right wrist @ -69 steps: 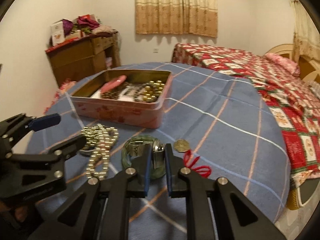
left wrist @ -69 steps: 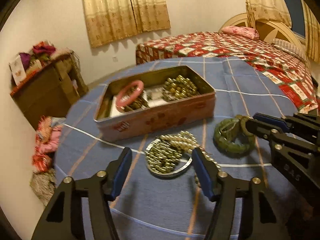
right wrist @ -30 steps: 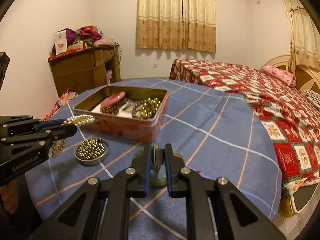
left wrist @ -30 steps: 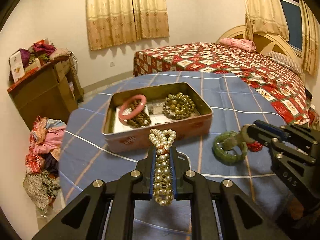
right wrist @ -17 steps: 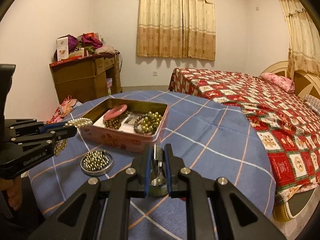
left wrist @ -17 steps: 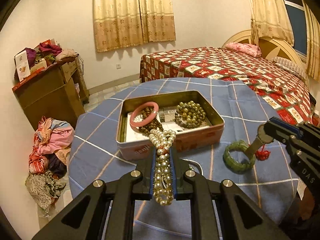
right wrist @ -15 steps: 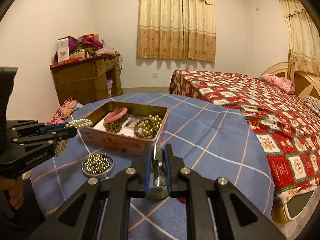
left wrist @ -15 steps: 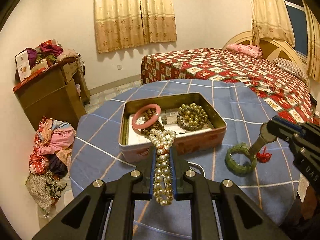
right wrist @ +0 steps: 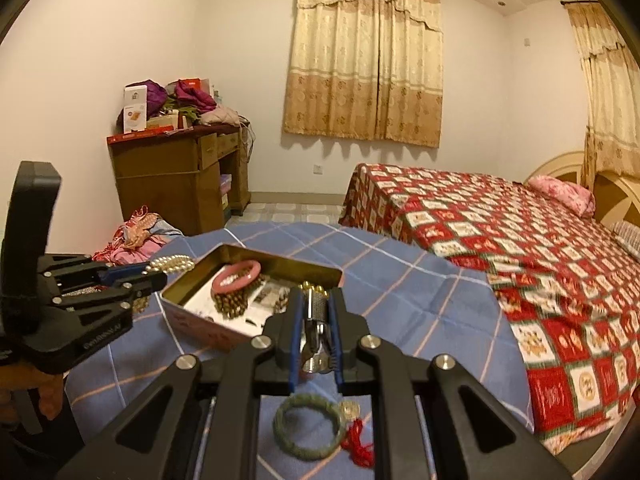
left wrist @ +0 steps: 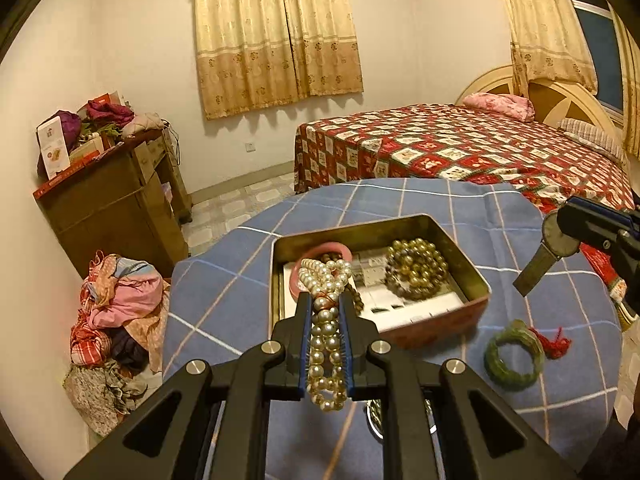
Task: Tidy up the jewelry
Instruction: 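Carry the pearl necklace and silver watch over the pink tin with both tools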
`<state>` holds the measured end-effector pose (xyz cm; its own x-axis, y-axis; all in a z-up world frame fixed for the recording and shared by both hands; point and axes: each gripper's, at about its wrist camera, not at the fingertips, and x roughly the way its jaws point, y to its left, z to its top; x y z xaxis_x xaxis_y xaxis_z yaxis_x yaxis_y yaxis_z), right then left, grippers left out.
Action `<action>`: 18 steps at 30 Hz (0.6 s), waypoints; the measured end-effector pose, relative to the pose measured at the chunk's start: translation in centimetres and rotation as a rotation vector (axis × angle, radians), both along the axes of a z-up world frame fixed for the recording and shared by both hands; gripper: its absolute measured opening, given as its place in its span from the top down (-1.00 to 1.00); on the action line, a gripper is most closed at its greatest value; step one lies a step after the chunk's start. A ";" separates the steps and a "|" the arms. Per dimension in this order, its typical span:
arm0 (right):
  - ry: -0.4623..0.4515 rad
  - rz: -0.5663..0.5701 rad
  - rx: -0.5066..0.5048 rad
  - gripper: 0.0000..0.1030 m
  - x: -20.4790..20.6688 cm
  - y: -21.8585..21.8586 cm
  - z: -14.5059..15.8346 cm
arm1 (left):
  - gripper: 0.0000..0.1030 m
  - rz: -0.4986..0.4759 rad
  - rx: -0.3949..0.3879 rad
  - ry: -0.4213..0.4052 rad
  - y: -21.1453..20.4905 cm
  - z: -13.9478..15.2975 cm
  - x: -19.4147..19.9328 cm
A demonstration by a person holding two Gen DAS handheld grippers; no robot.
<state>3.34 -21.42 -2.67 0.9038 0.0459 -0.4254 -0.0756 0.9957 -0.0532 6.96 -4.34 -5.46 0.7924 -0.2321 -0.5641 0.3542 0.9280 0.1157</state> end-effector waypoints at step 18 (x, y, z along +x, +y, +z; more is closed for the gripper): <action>0.015 0.039 -0.036 0.71 6.4 2.4 0.5 | 0.76 0.017 0.047 -0.004 -0.9 0.4 6.0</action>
